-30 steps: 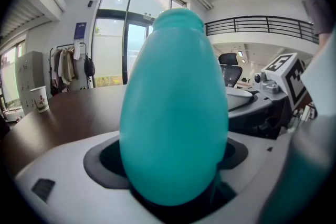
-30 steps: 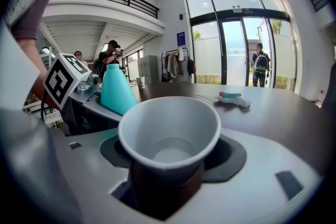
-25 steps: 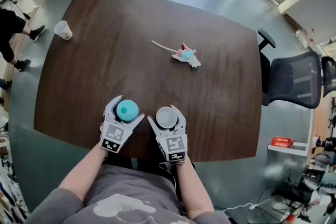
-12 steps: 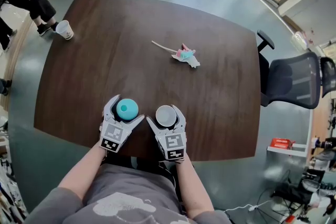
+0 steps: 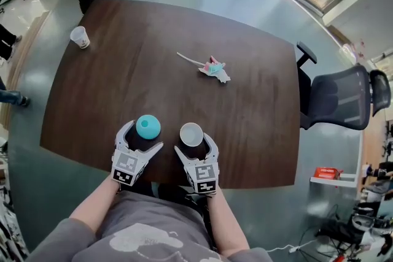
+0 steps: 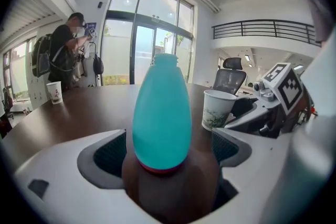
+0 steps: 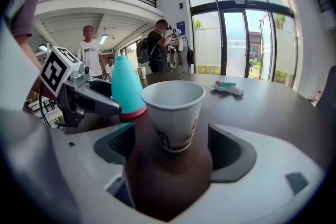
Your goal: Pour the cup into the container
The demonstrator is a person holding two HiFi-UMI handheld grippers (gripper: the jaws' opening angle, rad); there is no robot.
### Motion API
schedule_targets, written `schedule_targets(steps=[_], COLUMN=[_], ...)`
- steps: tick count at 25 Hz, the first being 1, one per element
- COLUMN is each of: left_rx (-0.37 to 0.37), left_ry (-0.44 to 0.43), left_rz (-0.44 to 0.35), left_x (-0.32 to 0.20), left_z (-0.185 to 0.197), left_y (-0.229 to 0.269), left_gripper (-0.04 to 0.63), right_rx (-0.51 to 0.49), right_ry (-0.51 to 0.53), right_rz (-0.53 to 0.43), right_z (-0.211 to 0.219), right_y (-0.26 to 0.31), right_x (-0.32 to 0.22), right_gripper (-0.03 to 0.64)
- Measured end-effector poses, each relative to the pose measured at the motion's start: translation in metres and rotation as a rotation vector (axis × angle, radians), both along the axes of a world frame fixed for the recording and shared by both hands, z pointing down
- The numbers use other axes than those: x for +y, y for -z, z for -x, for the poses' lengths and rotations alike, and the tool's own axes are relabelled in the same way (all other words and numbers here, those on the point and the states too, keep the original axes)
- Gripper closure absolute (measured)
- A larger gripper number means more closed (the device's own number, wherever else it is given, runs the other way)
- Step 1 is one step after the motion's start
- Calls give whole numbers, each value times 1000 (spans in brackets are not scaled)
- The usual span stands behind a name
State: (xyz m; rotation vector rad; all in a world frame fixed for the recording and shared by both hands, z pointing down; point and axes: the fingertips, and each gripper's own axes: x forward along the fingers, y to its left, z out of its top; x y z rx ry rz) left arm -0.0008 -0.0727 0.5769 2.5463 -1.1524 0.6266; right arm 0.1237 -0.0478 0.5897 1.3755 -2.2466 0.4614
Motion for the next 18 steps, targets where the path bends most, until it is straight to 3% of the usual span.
schedule_targets(steps=[6, 11, 16, 18], left_rx=[33, 47, 122, 149], left_ry=[59, 107, 126, 142], left_rz=[-19, -65, -122, -138], left_x=[19, 30, 43, 48], left_z=[10, 7, 0, 1], left_y=[18, 37, 69, 85], left_gripper=[103, 103, 104, 117], right_rx=[-17, -48, -63, -75], right_ry=[-9, 1, 11, -29], right_rz=[-11, -92, -192, -234], right_z=[-10, -21, -28, -33], right_y=[10, 35, 64, 82], right_x=[24, 33, 39, 40], right_gripper=[212, 212, 215, 275])
